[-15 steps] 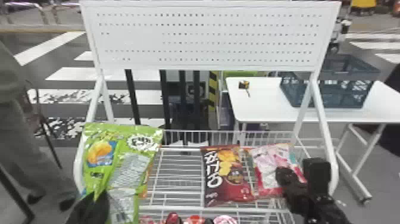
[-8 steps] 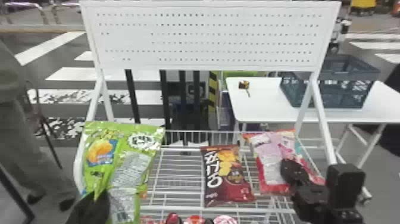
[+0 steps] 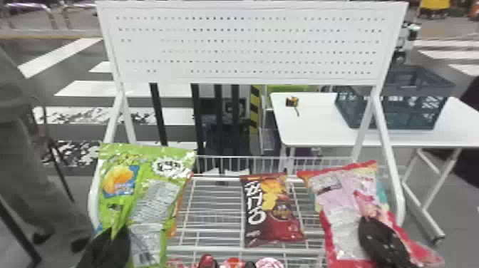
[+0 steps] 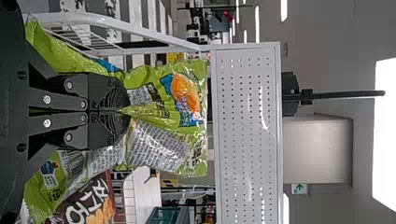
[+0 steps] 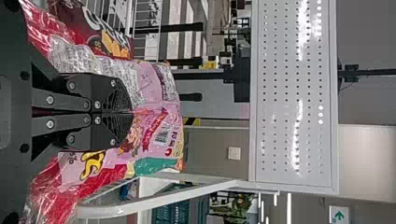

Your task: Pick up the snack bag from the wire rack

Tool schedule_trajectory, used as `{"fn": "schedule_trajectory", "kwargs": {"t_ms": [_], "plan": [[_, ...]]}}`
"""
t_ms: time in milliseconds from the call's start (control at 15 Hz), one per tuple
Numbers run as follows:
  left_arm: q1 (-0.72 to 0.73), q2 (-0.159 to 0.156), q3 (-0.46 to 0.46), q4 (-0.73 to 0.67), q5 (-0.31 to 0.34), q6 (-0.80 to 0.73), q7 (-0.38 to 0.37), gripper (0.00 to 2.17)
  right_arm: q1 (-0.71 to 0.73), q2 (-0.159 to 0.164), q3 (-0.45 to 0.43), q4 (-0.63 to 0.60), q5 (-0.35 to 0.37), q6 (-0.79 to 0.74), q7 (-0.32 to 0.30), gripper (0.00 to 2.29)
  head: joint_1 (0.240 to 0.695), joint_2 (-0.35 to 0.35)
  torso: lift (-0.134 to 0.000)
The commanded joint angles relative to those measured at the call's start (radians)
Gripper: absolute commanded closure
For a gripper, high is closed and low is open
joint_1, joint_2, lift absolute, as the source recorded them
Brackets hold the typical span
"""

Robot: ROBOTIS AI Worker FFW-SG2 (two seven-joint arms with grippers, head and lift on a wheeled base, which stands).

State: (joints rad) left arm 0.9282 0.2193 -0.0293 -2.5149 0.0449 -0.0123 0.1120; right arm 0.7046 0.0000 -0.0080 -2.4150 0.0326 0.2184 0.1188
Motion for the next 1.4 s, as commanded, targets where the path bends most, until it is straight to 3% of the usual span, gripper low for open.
{"fn": "schedule_trajectory", "kwargs": {"t_ms": [0, 133, 533, 1333], "plan": [[-0.002, 0.000, 0.002, 0.001, 0.001, -0.001, 0.000, 1.78, 0.111, 0.001, -0.024, -0.052, -0.008, -0.072, 0.012, 2.25, 0.499, 0.000, 0.000], [-0.005, 0.002, 0.003, 0.001, 0.003, -0.001, 0.006, 1.78, 0.177, 0.001, -0.055, -0.073, -0.059, -0.112, 0.019, 2.25, 0.499, 0.000, 0.000], [-0.003, 0.005, 0.006, 0.001, 0.004, -0.001, 0.009, 1.78, 0.210, 0.001, -0.073, -0.082, -0.097, -0.136, 0.041, 2.25, 0.499, 0.000, 0.000], [0.004, 0.003, 0.011, -0.008, 0.006, -0.004, 0.011, 1.78, 0.217, 0.001, -0.075, -0.087, -0.099, -0.155, 0.045, 2.25, 0.499, 0.000, 0.000]]}}
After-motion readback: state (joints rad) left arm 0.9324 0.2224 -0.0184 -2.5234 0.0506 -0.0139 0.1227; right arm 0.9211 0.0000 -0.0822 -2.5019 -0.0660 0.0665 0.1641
